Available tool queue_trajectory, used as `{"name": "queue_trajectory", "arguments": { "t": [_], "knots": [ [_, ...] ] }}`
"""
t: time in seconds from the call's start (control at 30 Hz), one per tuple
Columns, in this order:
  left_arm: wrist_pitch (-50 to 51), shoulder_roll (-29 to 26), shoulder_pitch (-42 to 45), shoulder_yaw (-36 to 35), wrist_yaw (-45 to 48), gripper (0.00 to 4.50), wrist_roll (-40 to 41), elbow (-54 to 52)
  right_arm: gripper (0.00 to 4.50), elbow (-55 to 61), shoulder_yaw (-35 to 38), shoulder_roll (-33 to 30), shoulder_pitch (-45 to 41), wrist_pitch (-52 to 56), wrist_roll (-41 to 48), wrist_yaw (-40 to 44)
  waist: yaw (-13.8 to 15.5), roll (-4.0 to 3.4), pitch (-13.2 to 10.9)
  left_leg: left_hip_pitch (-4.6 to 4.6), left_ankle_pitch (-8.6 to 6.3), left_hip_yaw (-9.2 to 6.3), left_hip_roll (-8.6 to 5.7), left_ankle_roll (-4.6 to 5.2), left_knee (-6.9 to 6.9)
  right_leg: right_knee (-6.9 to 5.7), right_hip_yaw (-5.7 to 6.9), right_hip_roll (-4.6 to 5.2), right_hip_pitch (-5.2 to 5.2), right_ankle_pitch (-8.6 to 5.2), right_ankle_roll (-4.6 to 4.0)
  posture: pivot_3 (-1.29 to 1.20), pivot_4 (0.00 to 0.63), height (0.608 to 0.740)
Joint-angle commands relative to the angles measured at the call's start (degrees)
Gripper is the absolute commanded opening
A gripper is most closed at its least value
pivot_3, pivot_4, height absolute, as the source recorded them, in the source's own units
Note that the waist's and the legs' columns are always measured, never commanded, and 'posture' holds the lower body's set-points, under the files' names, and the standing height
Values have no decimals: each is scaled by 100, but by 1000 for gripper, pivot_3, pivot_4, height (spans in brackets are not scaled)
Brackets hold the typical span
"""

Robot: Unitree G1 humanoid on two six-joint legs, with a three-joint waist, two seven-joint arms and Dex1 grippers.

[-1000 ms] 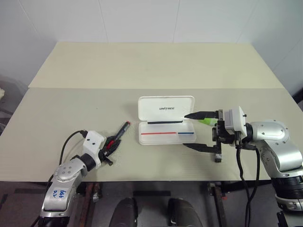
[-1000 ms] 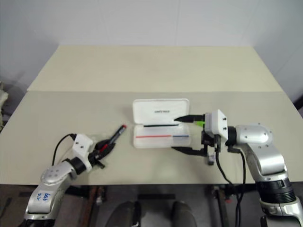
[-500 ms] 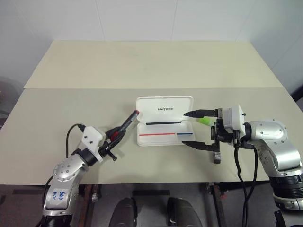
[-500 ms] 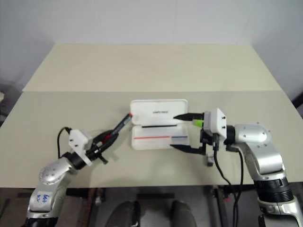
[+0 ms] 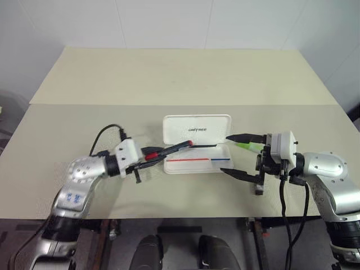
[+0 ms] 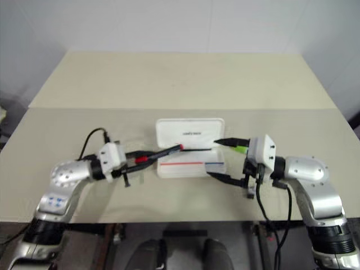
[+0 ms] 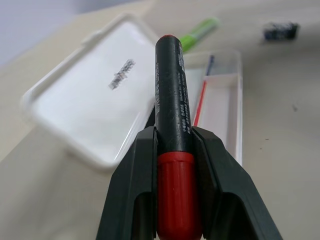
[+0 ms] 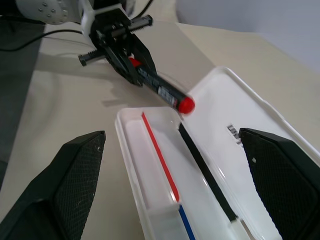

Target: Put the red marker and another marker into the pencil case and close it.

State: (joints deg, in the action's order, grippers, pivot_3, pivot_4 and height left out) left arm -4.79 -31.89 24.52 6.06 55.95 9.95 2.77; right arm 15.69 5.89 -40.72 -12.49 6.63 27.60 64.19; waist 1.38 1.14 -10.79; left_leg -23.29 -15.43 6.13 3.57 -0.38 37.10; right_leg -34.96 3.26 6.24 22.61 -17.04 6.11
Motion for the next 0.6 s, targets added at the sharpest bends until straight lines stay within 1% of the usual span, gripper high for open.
{"name": "queue_trajectory", "arguments": {
  "t": [0.03, 0.13, 0.2, 0.37, 0.5, 0.6],
  "knots": [
    [-581, 194, 591, 434, 357, 613, -314, 767, 4500, 493, 326, -104, 245, 52, 56, -266, 2, 0, 0, 0, -1, 5, 2, -1, 1, 0, 12, 0, 2, 0, 0, 0, 150, 740],
    [-1175, 416, 1061, 757, 578, 613, -579, 1514, 4500, 748, 466, -121, 498, 113, 59, -474, -11, 1, 0, 0, -2, 24, 7, -3, 2, 1, 26, -1, 10, 0, 1, 0, 150, 740],
    [-1398, 540, 1253, 853, 624, 613, -670, 1861, 4500, 860, 519, -127, 597, 143, 63, -578, 0, 3, -2, 0, -3, 30, 8, -3, 5, 1, 28, -2, 12, 0, 2, 0, 150, 740],
    [-1934, 1042, 1803, 1117, 457, 613, -1076, 2826, 4500, 1291, 718, -89, 957, 243, 50, -969, 22, 7, -4, -1, -7, 29, 8, 5, 18, -6, 27, -1, 12, 3, 7, 0, 150, 740],
    [-2033, 1297, 2011, 1038, 145, 613, -1176, 3216, 4500, 1496, 805, -90, 1146, 291, 67, -1168, 29, 7, -4, -1, -12, 26, 3, 13, 29, -5, 27, 4, 4, 8, 15, 0, 150, 740],
    [-2070, 1389, 2094, 1002, 84, 613, -1170, 3347, 4500, 1568, 827, -94, 1223, 301, 78, -1245, 33, 7, -4, -2, -14, 24, 0, 20, 37, -5, 27, 9, -1, 10, 20, 0, 150, 740]
  ]
}}
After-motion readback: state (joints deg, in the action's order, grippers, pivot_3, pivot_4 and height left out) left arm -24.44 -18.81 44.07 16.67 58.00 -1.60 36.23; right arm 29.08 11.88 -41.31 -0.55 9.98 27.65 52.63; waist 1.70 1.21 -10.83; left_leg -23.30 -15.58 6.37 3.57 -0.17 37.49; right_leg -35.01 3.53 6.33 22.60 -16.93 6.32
